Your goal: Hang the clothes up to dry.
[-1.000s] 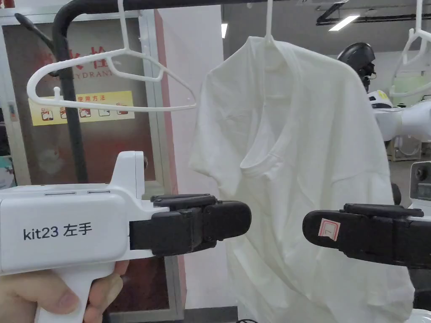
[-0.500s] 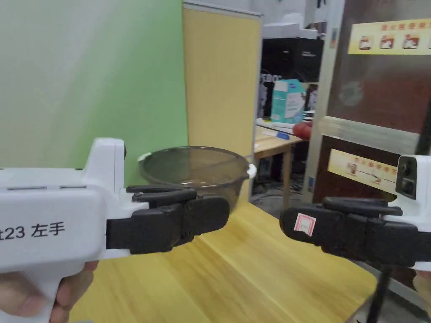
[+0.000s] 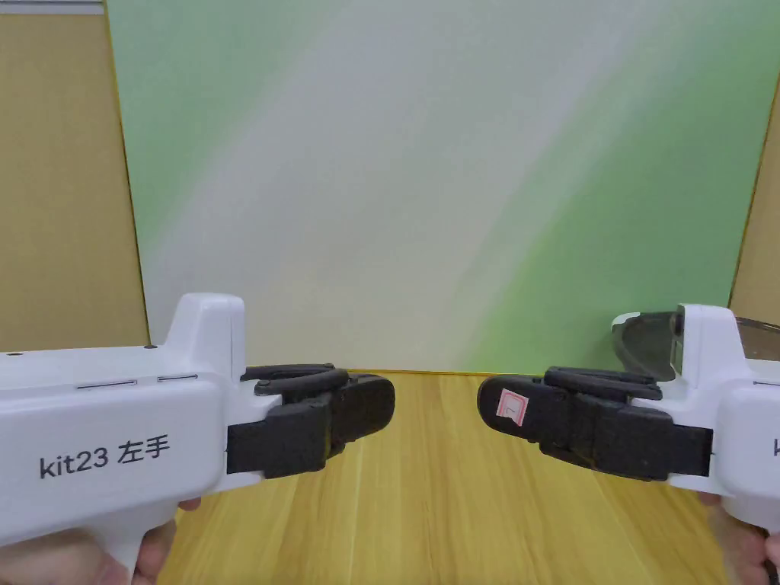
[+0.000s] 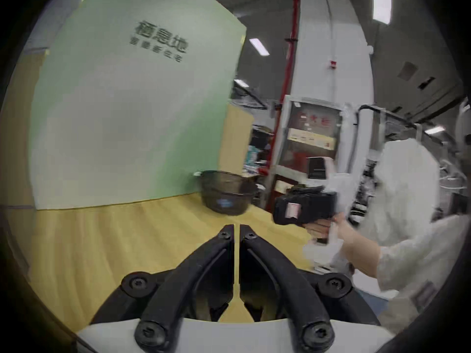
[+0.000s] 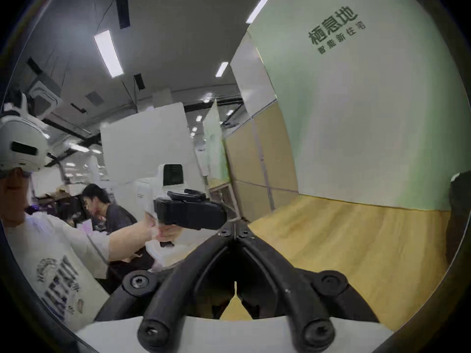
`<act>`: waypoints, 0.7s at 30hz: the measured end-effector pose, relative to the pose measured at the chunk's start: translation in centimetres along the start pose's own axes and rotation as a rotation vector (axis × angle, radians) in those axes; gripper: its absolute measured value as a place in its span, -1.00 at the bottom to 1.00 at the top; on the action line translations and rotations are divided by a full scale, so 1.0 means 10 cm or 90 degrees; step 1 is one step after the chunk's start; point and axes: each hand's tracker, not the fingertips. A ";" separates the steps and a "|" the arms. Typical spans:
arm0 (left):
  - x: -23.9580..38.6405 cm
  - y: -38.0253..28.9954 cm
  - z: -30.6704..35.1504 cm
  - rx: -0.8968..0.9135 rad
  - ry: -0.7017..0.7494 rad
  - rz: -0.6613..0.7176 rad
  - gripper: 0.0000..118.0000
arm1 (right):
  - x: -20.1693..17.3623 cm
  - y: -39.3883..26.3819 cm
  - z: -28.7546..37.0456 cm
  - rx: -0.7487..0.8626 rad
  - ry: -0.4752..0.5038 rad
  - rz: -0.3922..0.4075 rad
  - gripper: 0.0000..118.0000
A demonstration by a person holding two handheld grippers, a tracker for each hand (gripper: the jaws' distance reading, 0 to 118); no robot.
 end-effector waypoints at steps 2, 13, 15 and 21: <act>0.10 0.03 -0.17 0.045 0.181 -0.015 -1.00 | -0.09 0.11 -0.09 -0.030 -0.082 0.031 -1.00; -0.13 -0.57 -0.98 0.025 0.671 -0.016 -1.00 | -0.10 -0.47 -0.49 -0.064 -0.836 0.114 -1.00; -0.15 -0.80 -1.03 -0.034 0.684 -0.003 -1.00 | 0.00 -0.74 -0.38 -0.057 -0.842 0.051 -1.00; -0.11 -1.11 -1.06 -0.115 0.629 -0.009 -1.00 | 0.21 -1.20 -0.29 -0.157 -0.862 0.004 -1.00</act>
